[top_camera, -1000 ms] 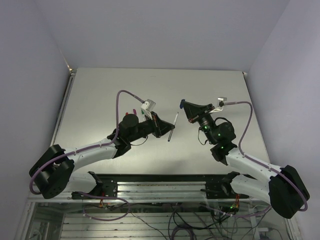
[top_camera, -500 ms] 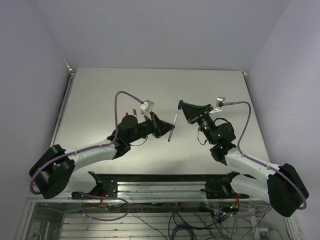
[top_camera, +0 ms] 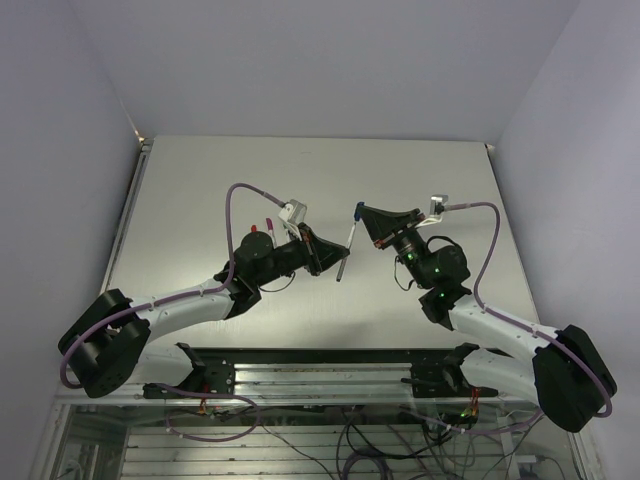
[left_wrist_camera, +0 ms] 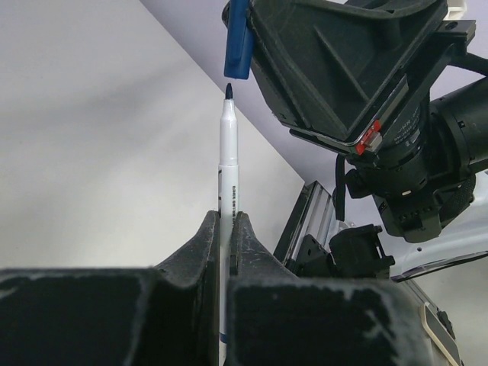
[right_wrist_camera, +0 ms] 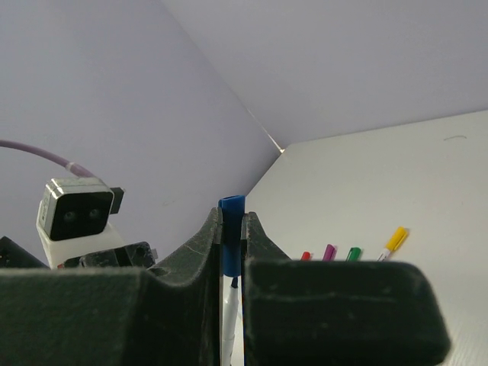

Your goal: Insert the pens into the pen caps

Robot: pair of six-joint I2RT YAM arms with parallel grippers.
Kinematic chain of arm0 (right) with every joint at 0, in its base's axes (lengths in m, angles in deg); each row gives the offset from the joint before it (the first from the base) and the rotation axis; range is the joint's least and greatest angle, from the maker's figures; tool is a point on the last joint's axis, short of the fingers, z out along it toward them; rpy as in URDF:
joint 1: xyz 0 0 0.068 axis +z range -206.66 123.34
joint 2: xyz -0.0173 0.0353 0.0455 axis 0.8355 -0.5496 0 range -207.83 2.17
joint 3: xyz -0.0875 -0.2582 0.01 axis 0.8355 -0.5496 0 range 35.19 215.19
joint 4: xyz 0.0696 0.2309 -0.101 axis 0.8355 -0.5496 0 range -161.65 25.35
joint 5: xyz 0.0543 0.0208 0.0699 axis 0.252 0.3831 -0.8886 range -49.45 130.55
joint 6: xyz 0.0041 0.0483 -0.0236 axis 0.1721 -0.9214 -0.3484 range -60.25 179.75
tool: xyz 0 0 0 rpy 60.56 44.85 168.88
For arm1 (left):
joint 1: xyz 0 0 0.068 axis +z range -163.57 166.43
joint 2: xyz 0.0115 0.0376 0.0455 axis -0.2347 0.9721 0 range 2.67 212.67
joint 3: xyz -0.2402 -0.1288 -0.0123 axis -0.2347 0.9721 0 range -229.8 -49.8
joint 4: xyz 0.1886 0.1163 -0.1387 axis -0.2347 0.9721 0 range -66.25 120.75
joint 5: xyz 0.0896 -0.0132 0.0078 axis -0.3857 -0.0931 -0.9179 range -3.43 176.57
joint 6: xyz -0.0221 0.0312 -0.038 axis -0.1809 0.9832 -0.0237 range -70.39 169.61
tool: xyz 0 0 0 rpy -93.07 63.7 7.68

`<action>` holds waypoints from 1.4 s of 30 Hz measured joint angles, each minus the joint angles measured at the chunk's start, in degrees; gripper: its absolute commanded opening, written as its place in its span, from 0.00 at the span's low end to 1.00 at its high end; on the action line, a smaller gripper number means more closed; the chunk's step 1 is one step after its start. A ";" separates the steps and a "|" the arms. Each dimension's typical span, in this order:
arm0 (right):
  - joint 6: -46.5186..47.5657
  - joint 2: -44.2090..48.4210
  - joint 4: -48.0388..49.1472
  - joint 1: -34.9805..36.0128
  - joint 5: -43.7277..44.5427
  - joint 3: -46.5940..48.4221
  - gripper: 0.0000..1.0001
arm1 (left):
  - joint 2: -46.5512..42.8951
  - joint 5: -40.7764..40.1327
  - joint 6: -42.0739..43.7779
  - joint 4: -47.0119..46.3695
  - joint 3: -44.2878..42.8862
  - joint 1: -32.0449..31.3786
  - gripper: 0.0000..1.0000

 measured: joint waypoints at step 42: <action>-4.44 -1.51 2.08 0.22 -5.49 -1.84 0.00 | 0.35 -2.73 -0.46 -4.04 0.83 -0.02 0.07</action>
